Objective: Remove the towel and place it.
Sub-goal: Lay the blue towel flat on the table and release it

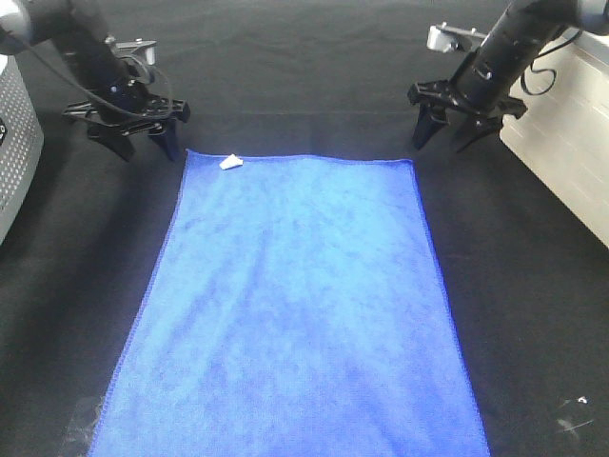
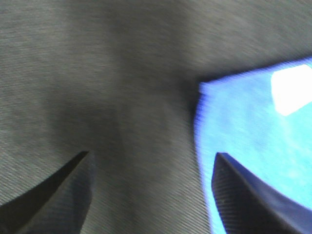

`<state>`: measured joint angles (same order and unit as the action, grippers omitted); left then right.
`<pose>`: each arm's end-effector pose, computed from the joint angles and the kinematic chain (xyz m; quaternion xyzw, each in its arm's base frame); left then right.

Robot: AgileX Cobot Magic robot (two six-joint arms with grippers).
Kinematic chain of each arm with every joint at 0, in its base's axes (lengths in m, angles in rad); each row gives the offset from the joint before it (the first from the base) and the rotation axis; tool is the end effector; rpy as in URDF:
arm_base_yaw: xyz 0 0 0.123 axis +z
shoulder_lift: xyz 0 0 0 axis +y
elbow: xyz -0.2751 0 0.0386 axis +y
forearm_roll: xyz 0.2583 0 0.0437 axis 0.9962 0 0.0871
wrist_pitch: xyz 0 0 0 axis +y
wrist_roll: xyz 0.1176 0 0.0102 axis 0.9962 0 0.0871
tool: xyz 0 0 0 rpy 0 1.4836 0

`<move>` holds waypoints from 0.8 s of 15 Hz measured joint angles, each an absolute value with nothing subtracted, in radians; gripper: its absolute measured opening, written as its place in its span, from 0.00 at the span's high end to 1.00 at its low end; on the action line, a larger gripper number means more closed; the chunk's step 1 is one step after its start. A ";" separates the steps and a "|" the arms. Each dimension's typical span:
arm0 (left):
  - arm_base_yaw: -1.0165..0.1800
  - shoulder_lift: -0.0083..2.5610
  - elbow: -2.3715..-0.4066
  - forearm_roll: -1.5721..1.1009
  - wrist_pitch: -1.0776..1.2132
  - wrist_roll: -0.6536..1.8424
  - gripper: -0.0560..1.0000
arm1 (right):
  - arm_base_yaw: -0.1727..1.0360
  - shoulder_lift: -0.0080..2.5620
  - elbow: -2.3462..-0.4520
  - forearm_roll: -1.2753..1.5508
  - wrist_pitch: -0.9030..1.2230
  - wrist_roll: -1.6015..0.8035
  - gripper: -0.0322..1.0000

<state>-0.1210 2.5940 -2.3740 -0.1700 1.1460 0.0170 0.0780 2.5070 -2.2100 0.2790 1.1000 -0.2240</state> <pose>0.5445 -0.0845 0.1080 0.0447 0.9851 -0.0890 0.1405 0.5315 0.0706 0.1111 -0.1018 0.9777 0.1213 0.1381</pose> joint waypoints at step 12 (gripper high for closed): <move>-0.101 2.651 -2.376 -0.260 1.091 0.099 0.35 | 0.076 2.582 -2.219 0.222 1.057 -0.200 0.36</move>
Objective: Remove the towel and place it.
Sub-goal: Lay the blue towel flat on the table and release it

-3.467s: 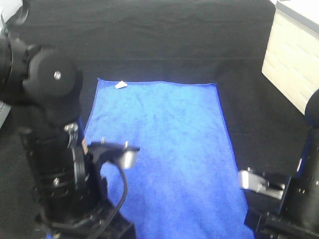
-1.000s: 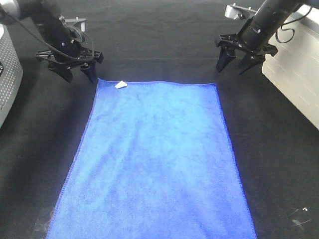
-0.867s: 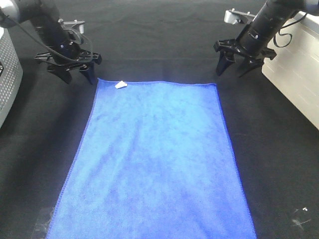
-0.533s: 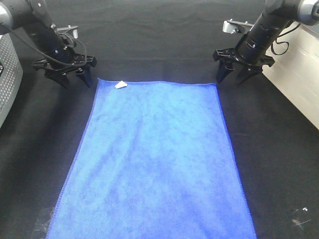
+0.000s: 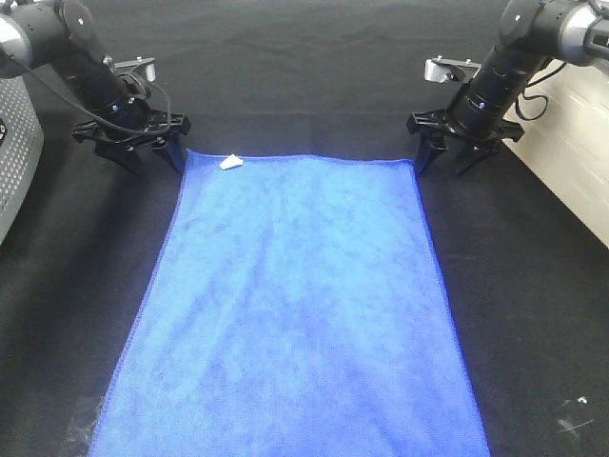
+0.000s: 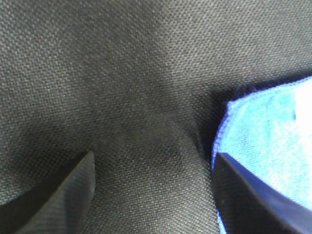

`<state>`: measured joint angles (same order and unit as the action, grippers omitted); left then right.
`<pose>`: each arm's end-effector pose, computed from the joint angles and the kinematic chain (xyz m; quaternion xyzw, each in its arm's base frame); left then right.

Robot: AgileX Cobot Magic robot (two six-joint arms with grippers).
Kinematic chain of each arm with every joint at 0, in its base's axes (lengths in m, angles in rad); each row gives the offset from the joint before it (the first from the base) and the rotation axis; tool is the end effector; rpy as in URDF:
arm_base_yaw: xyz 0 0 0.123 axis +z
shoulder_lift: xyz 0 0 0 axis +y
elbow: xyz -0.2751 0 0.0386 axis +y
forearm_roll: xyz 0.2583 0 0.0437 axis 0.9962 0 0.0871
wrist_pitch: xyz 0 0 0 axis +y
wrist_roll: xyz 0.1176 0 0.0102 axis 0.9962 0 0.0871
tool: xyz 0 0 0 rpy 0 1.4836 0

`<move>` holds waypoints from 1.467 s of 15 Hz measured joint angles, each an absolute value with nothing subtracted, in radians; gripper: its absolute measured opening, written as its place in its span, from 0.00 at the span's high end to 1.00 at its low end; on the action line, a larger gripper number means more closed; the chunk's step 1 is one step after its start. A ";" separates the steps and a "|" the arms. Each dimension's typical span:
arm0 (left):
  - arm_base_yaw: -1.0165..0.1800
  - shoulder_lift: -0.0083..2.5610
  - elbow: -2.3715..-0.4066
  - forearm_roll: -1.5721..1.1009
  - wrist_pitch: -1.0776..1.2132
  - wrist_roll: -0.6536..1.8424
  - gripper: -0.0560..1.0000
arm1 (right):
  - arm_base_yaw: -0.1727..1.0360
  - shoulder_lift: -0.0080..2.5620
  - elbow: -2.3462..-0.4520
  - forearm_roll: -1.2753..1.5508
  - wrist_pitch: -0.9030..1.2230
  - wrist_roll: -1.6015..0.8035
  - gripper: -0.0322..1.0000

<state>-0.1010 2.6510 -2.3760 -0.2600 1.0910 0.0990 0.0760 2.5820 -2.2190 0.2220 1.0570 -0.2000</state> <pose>0.5503 -0.0828 0.0809 0.0557 0.9804 -0.1226 0.1441 0.5358 0.0635 0.0732 -0.0935 0.9833 0.0947 0.1241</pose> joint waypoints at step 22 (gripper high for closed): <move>-0.232 2.663 -2.378 -0.345 0.987 0.099 0.35 | 0.167 2.595 -2.222 0.321 1.030 -0.189 0.36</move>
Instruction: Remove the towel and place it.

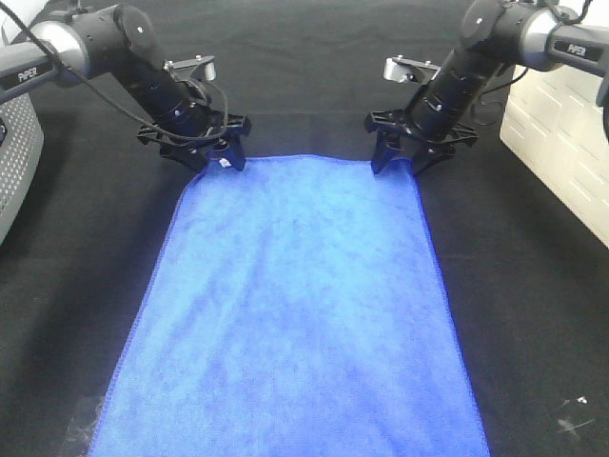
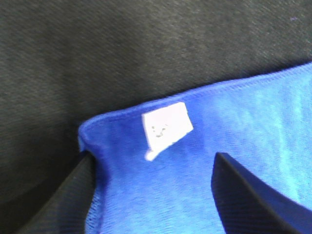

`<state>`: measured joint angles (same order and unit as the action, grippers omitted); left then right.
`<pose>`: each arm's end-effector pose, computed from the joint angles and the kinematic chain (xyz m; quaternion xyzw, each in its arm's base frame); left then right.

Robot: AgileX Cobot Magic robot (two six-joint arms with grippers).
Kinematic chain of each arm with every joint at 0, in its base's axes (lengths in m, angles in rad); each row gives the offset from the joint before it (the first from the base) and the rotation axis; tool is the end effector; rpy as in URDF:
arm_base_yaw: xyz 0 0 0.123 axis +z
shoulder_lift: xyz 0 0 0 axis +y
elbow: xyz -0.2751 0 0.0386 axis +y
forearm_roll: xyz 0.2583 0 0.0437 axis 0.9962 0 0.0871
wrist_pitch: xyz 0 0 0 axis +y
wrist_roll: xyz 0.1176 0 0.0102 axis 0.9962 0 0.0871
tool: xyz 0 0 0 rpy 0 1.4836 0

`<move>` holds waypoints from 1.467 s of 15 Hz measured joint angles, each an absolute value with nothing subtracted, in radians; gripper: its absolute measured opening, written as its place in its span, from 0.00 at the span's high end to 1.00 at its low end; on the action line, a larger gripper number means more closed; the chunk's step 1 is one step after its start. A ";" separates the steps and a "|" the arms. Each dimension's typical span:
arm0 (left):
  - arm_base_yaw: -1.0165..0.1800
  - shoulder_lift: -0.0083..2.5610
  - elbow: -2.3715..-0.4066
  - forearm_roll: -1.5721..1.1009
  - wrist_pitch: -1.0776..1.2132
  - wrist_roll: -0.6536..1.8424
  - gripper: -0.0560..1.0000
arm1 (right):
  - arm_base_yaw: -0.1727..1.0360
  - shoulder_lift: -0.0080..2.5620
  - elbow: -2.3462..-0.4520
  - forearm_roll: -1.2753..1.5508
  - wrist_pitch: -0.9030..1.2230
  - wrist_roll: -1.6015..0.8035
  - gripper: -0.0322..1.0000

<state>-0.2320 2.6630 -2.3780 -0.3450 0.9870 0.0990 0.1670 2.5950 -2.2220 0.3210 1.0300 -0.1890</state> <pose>0.5448 -0.1629 0.0810 0.0948 0.9644 -0.1709 0.1780 0.5298 0.1217 0.0703 -0.1102 0.9750 0.1450 0.1271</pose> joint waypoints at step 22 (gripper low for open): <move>-0.243 2.663 -2.378 -0.256 0.983 0.106 0.95 | 0.223 2.604 -2.222 0.265 1.003 -0.175 0.97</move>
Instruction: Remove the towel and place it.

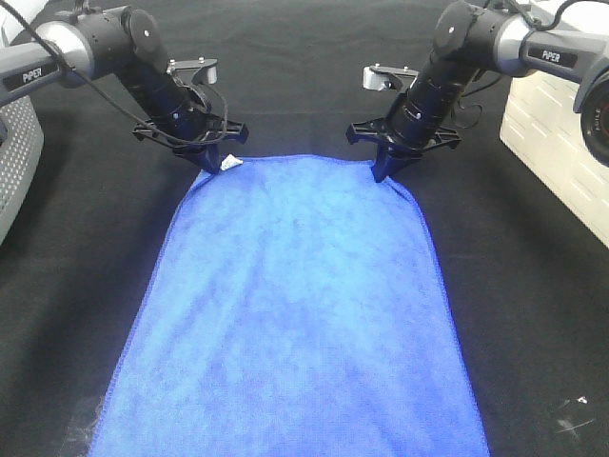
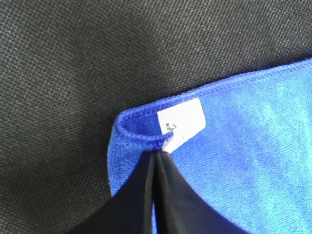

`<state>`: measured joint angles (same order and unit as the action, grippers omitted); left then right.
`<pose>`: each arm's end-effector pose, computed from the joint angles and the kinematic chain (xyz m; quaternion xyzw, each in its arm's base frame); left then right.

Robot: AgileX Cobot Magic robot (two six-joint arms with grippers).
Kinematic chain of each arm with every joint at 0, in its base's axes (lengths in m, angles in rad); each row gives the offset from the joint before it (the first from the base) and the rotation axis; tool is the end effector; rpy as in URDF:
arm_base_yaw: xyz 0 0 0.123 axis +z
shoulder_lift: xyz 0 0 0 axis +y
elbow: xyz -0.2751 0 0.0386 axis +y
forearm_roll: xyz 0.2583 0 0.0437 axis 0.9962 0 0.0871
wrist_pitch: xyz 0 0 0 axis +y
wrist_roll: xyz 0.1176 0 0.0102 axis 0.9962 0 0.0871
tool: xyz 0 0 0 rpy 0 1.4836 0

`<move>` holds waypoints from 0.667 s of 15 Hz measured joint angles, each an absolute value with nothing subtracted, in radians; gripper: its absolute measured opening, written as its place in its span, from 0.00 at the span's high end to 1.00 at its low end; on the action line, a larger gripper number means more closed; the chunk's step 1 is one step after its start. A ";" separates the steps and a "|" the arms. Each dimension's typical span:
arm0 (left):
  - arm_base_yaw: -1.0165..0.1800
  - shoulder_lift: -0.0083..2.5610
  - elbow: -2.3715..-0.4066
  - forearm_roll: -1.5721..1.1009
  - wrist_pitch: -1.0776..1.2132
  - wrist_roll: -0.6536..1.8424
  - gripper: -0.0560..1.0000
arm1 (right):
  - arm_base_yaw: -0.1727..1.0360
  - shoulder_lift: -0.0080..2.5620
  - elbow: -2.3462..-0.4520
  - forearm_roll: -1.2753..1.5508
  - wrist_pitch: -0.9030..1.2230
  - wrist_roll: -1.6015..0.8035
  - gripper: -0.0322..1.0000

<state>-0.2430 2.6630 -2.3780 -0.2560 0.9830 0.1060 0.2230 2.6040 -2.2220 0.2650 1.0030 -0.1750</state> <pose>0.5449 -0.1607 0.0787 0.1208 0.9667 -0.1308 0.1837 0.5255 0.1459 0.0646 -0.1400 0.9736 0.1232 0.1320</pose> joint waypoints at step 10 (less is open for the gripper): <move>-0.243 2.663 -2.378 -0.255 1.000 0.079 0.39 | 0.223 2.604 -2.222 0.265 1.003 -0.175 0.97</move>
<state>-0.2430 2.6630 -2.3780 -0.2550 1.0000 0.0790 0.2230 2.6040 -2.2220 0.2650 1.0030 -0.1750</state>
